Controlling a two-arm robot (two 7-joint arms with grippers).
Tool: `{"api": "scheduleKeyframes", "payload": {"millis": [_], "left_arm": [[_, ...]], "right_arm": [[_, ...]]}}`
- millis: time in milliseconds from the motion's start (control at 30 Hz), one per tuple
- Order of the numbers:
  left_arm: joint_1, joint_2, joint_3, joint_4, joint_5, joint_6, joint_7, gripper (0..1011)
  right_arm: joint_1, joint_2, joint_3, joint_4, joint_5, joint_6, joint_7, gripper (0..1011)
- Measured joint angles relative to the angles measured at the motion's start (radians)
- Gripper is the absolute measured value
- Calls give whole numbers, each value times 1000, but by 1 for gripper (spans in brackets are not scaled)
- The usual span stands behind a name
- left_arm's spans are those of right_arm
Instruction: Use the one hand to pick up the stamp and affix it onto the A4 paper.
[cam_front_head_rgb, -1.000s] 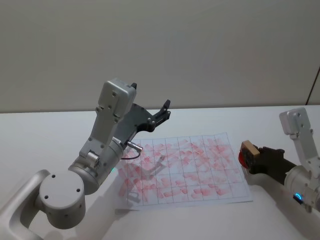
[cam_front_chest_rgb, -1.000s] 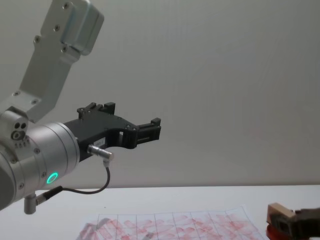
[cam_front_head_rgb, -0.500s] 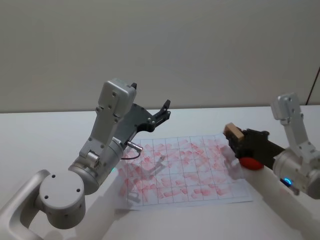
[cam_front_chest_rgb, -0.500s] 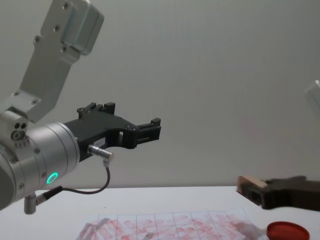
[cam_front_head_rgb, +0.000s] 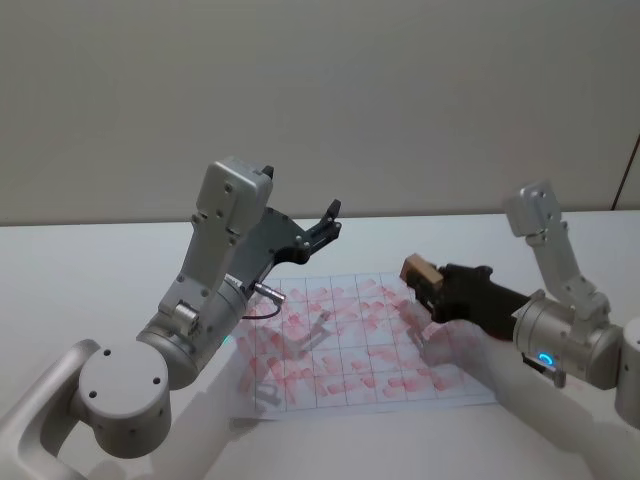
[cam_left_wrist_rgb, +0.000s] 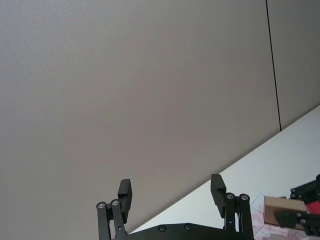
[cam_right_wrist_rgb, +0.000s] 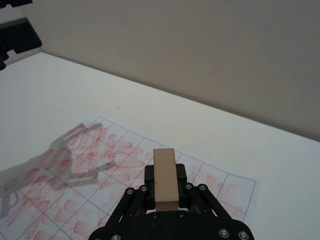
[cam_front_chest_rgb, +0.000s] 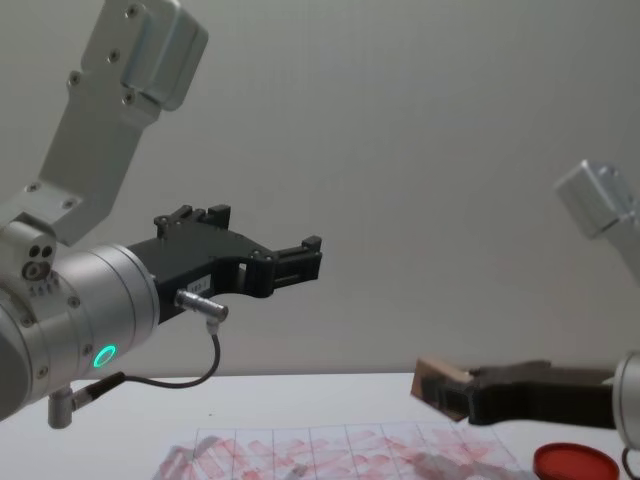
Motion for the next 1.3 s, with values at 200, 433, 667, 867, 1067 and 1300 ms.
{"api": "scheduleKeyframes", "payload": {"millis": [200,433,667,867,1067,1300], "left_arm": [[0,0,0,0,0,0,0,1001],[0,0,0,0,0,0,0,1001],[0,0,0,0,0,0,0,1001],[0,0,0,0,0,0,0,1001],[0,0,0,0,0,0,0,1001],[0,0,0,0,0,0,0,1001]], "right_arm": [[1,1,-10,15,-7,54,30,219],[-7,11,-18,22,-36,117,43,219],[-8,17,-23,27,-69,144,55,219],[1,20,-28,39,-100,137,59,219],[9,23,-28,49,-122,104,56,219],[15,27,-23,48,-134,52,37,219]]}}
